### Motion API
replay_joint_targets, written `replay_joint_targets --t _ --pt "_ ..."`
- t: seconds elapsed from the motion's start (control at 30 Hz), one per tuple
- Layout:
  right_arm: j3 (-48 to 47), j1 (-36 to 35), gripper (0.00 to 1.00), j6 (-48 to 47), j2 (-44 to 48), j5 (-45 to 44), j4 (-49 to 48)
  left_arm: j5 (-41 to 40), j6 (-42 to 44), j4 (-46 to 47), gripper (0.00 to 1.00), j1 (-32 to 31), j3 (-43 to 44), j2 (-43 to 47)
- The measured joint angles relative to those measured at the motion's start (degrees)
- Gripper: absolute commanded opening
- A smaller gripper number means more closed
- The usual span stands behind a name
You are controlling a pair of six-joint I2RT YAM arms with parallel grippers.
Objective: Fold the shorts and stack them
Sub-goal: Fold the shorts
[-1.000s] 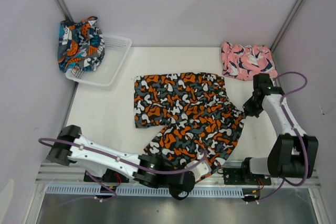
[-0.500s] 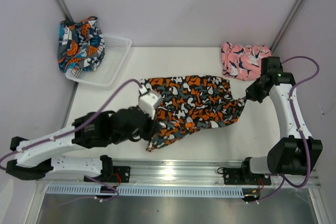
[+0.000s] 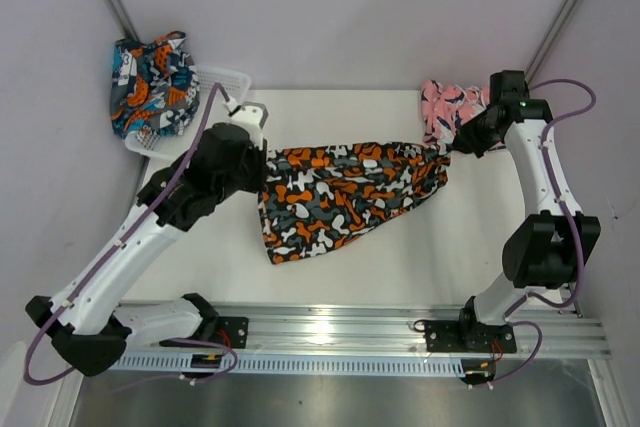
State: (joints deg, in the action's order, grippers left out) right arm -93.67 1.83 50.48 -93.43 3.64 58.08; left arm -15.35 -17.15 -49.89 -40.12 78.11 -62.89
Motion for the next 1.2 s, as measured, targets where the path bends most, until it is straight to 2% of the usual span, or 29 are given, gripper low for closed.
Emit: replay_joint_targets --t 0.17,0.33,0.63,0.83,0.9,0.97,1.0,1.03,1.1,1.13,1.2 --pt "-3.3 -0.1 0.00 3.3 -4.5 1.0 -1.2 2.6 2.5 3.5 0.00 7.6 0.3 -3.5" --pt "-6.7 -0.2 0.00 5.4 -10.0 0.9 -2.3 5.4 4.3 7.4 0.00 12.0 0.6 -9.4" --pt "-13.7 -0.7 0.00 6.7 -20.5 0.6 -4.2 8.1 5.8 12.9 0.00 16.1 1.0 -21.0" --pt "-15.8 -1.3 0.00 6.8 -24.6 0.4 -9.1 8.1 5.8 15.3 0.00 17.8 1.2 -26.9" --pt "-17.6 -1.4 0.14 6.9 -26.3 0.5 -10.3 8.1 5.8 15.9 0.01 18.6 1.2 -28.2" --pt "-19.5 -1.5 0.50 6.8 -28.2 0.7 -11.8 8.1 5.8 16.5 0.09 19.6 1.6 -29.9" --pt "-20.1 -1.7 0.77 6.9 -29.0 0.7 -12.8 8.1 5.9 16.8 0.23 20.0 2.1 -31.0" --pt "-20.4 -2.0 0.87 7.0 -29.7 0.6 -14.3 8.0 6.3 16.9 0.45 20.3 2.9 -32.2" --pt "-20.4 -2.4 0.99 6.1 -30.4 0.5 -16.9 7.1 6.7 16.8 0.84 20.8 5.4 -35.1" --pt "-20.4 -2.6 0.99 5.4 -30.5 0.5 -18.0 6.0 6.5 16.5 0.96 20.9 6.6 -36.3" --pt "-20.7 -3.1 1.00 4.2 -30.6 0.2 -19.5 3.7 5.5 16.0 0.99 20.9 8.3 -37.6"
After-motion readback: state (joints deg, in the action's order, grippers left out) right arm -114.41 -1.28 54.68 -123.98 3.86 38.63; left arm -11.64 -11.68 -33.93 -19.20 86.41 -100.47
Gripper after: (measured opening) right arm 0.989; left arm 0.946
